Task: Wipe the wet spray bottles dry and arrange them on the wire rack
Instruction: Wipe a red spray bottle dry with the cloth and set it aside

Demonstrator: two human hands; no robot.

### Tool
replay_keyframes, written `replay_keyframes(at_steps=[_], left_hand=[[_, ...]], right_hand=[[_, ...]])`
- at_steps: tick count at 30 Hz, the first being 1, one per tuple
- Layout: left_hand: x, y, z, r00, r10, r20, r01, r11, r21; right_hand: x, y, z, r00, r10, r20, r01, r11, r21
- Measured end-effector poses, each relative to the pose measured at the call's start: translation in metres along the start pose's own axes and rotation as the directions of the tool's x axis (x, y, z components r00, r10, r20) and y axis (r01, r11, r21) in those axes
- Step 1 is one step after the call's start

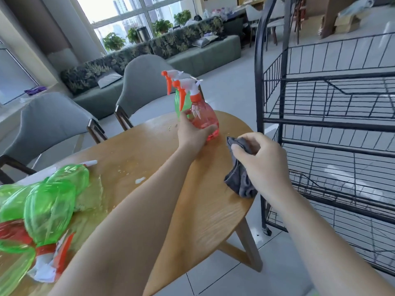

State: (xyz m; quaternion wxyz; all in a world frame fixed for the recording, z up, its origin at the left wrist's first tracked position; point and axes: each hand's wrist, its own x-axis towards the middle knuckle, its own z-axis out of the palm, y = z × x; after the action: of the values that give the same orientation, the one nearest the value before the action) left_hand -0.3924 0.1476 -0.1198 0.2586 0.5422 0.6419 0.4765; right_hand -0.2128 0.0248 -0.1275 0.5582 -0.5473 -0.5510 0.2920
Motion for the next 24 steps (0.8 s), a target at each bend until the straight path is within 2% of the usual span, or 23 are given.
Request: replay_keyframes(at_steps=[9,14,24], left_hand=[[0.066,0.009,0.036,0.994,-0.032,-0.103,0.036,0.999,0.036],[0.071,0.016,0.043,0.983,-0.087,-0.159,0.096,0.994,0.049],[0.059,0.018,0.034,0.983,-0.090,-0.158,0.107,0.989,0.103]], right_hand=[[0.008,0.011,-0.008,1.000,0.005,0.024,-0.006,1.000,0.030],[0.012,0.014,-0.010,0.999,0.007,0.046,-0.007,1.000,0.015],[0.008,0.010,-0.011,0.998,-0.025,0.057,0.024,0.999,0.026]])
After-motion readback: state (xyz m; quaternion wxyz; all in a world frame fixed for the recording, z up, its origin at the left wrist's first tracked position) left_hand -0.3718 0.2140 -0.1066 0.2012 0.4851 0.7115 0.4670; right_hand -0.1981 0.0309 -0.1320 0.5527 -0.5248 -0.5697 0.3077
